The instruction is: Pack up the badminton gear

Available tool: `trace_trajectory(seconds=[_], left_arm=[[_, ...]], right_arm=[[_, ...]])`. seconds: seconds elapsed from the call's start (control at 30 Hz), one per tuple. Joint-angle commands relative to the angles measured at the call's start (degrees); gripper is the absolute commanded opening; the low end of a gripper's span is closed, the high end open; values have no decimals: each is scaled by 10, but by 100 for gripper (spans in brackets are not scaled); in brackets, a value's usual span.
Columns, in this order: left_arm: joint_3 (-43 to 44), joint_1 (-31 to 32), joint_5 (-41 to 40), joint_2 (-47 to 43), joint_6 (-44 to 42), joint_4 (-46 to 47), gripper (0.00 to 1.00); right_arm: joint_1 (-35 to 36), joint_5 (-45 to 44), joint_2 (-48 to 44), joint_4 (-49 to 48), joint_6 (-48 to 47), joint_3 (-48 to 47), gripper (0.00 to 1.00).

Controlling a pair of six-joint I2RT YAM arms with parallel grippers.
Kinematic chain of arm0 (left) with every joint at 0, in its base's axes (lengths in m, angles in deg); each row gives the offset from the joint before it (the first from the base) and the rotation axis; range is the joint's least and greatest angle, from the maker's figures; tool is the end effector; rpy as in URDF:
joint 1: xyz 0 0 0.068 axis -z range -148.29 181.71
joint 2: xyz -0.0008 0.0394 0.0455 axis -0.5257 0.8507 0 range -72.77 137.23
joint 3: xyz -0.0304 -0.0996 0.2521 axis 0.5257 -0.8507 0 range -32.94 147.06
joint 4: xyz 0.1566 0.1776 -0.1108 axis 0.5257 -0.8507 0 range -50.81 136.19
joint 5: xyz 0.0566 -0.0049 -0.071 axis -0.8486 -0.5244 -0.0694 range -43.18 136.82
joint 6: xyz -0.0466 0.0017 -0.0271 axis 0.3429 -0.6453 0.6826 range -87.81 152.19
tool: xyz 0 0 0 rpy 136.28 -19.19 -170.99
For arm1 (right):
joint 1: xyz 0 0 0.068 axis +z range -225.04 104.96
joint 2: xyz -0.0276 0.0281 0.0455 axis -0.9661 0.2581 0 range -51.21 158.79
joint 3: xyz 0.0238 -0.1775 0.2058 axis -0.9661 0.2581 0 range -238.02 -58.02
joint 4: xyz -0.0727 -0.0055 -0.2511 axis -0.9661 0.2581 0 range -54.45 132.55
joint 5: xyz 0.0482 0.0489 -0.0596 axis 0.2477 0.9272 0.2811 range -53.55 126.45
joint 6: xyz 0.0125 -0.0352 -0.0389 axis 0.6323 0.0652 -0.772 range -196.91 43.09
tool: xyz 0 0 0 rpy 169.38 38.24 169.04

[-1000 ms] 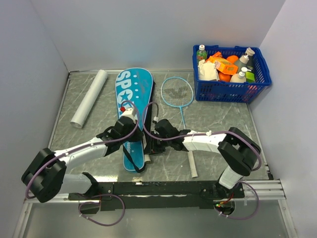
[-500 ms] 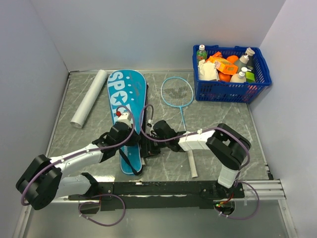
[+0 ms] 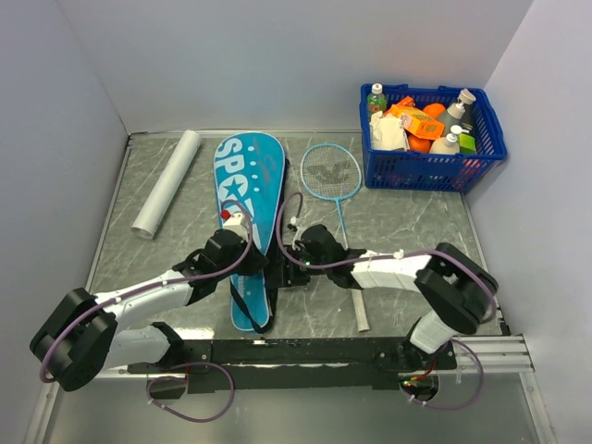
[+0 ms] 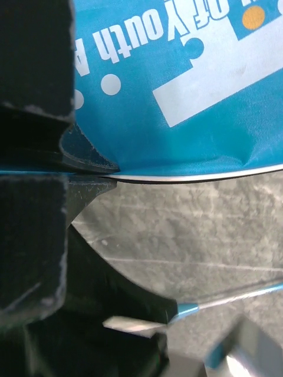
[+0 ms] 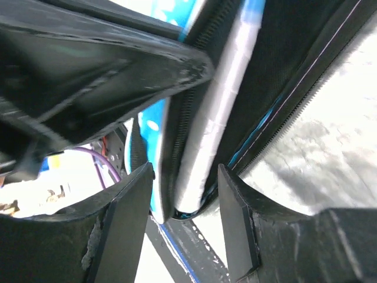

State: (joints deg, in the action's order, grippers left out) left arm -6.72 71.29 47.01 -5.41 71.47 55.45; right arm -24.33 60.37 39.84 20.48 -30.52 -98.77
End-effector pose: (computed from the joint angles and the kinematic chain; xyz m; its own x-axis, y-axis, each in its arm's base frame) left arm 0.1814 -0.1501 0.1833 -0.7198 -0.2265 -0.6562 0.2370 0.8083 -0.5390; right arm 0.1880 0.2527 0.1658 -0.9160 -0.0745 -0.3941 -0.3683 0.5455 0.7529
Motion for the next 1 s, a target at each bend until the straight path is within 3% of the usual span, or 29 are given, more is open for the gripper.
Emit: trace_trajectory(seconds=[0.0,0.17,0.27,0.97], left_arm=[[-1,9,45,1,12,55,1],[6,9,49,5,10,59,1],[8,9,51,6,7,59,1],[8,9,44,0,4,62,1]], right_arm=[[-3,-48,-52,-16,-2,28,49],[-2,-55,-56,-22,8,40,25],[-3,-65,-57,-20,10,47,21],[5,6,24,-148,57,69,29]])
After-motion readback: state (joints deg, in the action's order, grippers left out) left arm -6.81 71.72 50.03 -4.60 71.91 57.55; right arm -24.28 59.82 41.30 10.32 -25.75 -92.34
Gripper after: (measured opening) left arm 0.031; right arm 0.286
